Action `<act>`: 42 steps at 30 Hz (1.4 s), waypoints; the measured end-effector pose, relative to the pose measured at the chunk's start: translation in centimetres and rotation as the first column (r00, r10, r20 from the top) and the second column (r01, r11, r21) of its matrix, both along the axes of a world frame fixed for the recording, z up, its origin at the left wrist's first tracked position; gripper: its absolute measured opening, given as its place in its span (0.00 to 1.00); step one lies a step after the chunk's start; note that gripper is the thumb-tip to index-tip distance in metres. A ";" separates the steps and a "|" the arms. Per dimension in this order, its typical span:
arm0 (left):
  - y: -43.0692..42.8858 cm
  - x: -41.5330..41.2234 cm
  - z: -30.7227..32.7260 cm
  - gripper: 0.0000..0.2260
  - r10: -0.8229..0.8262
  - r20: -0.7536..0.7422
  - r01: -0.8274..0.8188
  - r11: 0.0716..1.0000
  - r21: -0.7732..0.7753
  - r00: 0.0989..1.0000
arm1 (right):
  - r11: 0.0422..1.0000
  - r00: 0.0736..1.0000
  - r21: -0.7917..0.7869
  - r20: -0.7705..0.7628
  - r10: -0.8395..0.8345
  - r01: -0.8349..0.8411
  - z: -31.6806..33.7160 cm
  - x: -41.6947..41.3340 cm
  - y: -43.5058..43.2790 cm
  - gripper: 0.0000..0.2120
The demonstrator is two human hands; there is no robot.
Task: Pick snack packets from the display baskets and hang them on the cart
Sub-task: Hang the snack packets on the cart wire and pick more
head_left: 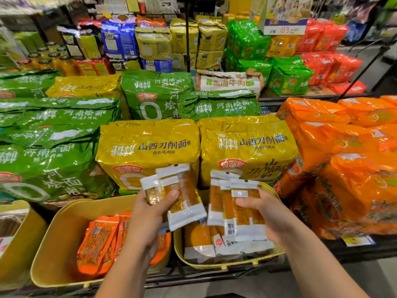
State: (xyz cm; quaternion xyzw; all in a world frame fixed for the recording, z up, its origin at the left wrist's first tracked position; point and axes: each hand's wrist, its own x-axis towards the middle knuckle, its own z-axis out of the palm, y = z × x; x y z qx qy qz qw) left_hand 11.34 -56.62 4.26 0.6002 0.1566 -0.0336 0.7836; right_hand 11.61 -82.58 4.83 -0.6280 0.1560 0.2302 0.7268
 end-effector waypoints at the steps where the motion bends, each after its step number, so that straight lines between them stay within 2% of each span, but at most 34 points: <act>1: 0.8 0.1 0.0 0.22 0.034 0.008 -0.034 0.999 -0.007 0.999 | 0.998 1.000 -0.057 -0.006 0.012 -0.012 0.0 0.2 -0.6 0.19; 2: 1.6 0.2 0.0 0.22 0.059 0.015 -0.059 0.998 -0.017 0.998 | 0.985 1.000 -0.170 -0.004 0.031 -0.031 0.1 0.4 -0.9 0.17; 4: 2.5 0.3 -0.1 0.23 0.068 0.029 -0.067 0.997 -0.024 0.997 | 0.897 0.993 -0.428 -0.011 0.117 -0.110 -0.1 0.5 -0.4 0.18; 5: 2.6 0.3 -0.1 0.23 0.057 0.032 -0.057 0.998 -0.025 0.998 | 0.849 0.983 -0.499 -0.042 0.176 -0.173 -0.3 0.4 0.7 0.20; 7: 2.2 0.1 -0.3 0.23 0.019 0.028 -0.019 0.999 -0.027 0.999 | 0.803 0.958 -0.530 -0.068 0.279 -0.271 -1.1 0.1 3.6 0.19; 9: 1.9 -0.2 -0.5 0.24 -0.023 0.019 0.024 0.999 -0.033 1.000 | 0.733 0.937 -0.612 -0.037 0.348 -0.297 -2.7 0.1 6.1 0.20; 11: 1.8 -0.5 -0.7 0.24 -0.042 0.009 0.043 0.998 -0.037 0.999 | 0.614 0.929 -0.738 -0.048 0.366 -0.280 -3.9 0.5 6.6 0.22; 14: 2.4 -0.5 -0.8 0.23 -0.050 0.000 0.050 0.998 -0.038 0.999 | 0.551 0.963 -0.812 -0.048 0.265 -0.192 -3.9 0.9 4.6 0.22; 19: 2.4 -0.4 -0.7 0.22 -0.080 -0.011 0.079 0.996 -0.041 0.997 | 0.319 0.974 -0.935 -0.089 0.210 -0.154 -3.9 0.6 1.8 0.41; 21: 2.0 -0.4 -0.5 0.24 -0.094 -0.019 0.093 0.995 -0.042 0.995 | 0.229 0.973 -0.972 -0.003 0.230 -0.058 -4.1 0.2 1.9 0.42; 23: 1.7 -0.4 -0.3 0.25 -0.114 -0.018 0.114 0.993 -0.035 0.993 | 0.192 0.964 -0.981 0.068 0.256 0.018 -4.1 -0.1 1.7 0.44; 25: 1.5 -0.4 -0.3 0.24 -0.132 -0.013 0.132 0.991 -0.033 0.991 | 0.122 0.957 -0.993 0.045 0.287 0.010 -4.2 -0.2 1.1 0.38; 27: 1.2 -0.4 -0.2 0.25 -0.155 -0.014 0.154 0.987 -0.033 0.988 | -0.051 0.943 -0.998 -0.044 0.330 -0.029 -4.3 -0.4 0.6 0.23; 28: 0.9 -0.4 -0.2 0.27 -0.162 -0.022 0.162 0.987 -0.023 0.986 | -0.089 0.936 -0.996 -0.059 0.346 -0.030 -4.4 -0.5 0.5 0.18; 29: 0.6 -0.5 -0.2 0.30 -0.168 -0.034 0.168 0.986 -0.011 0.985 | -0.067 0.928 -0.997 -0.046 0.369 -0.022 -4.6 -0.5 0.3 0.14; 30: 0.4 -0.5 -0.2 0.32 -0.176 -0.042 0.175 0.984 -0.004 0.984 | 0.015 0.919 -1.000 -0.017 0.394 -0.025 -4.8 -0.5 0.3 0.12; 32: -0.3 -0.6 -0.1 0.33 -0.189 -0.048 0.190 0.982 0.003 0.981 | 0.245 0.922 -0.964 0.000 0.387 -0.103 -4.7 -0.6 0.4 0.18; 33: -0.5 -0.7 -0.1 0.33 -0.194 -0.051 0.194 0.981 0.011 0.980 | 0.301 0.931 -0.942 -0.028 0.365 -0.146 -4.5 -0.6 0.4 0.22; 35: -1.0 -0.7 0.0 0.30 -0.192 -0.052 0.193 0.981 0.014 0.980 | 0.300 0.933 -0.937 -0.063 0.354 -0.178 -3.7 -0.4 0.5 0.26; 36: -1.2 -0.7 0.1 0.28 -0.194 -0.049 0.194 0.981 0.010 0.980 | 0.350 0.940 -0.926 -0.014 0.340 -0.140 -3.2 -0.4 0.5 0.27; 37: -1.4 -0.7 0.2 0.27 -0.200 -0.049 0.201 0.979 0.013 0.979 | 0.453 0.951 -0.888 0.073 0.299 -0.074 -2.7 -0.3 0.7 0.27; 38: -1.8 -0.7 0.3 0.26 -0.220 -0.048 0.222 0.975 0.021 0.974 | 0.603 0.962 -0.798 0.157 0.224 -0.010 -2.0 -0.4 1.1 0.25; 39: -2.2 -0.6 0.4 0.24 -0.241 -0.049 0.243 0.970 0.030 0.969 | 0.775 0.972 -0.632 0.196 0.133 0.021 -1.1 -0.4 1.6 0.22; 40: -2.6 -0.6 0.4 0.22 -0.260 -0.046 0.262 0.964 0.036 0.964 | 0.920 0.981 -0.391 0.179 0.068 0.008 -0.3 -0.6 2.5 0.18; 41: -3.1 -0.7 0.4 0.21 -0.280 -0.047 0.282 0.959 0.035 0.959 | 0.989 0.990 -0.145 0.133 0.040 -0.021 0.0 -0.7 3.1 0.15; 42: -3.6 -0.7 0.2 0.22 -0.306 -0.057 0.307 0.951 0.023 0.950 | 0.999 0.995 0.019 0.098 0.037 -0.039 -0.1 -1.1 3.5 0.15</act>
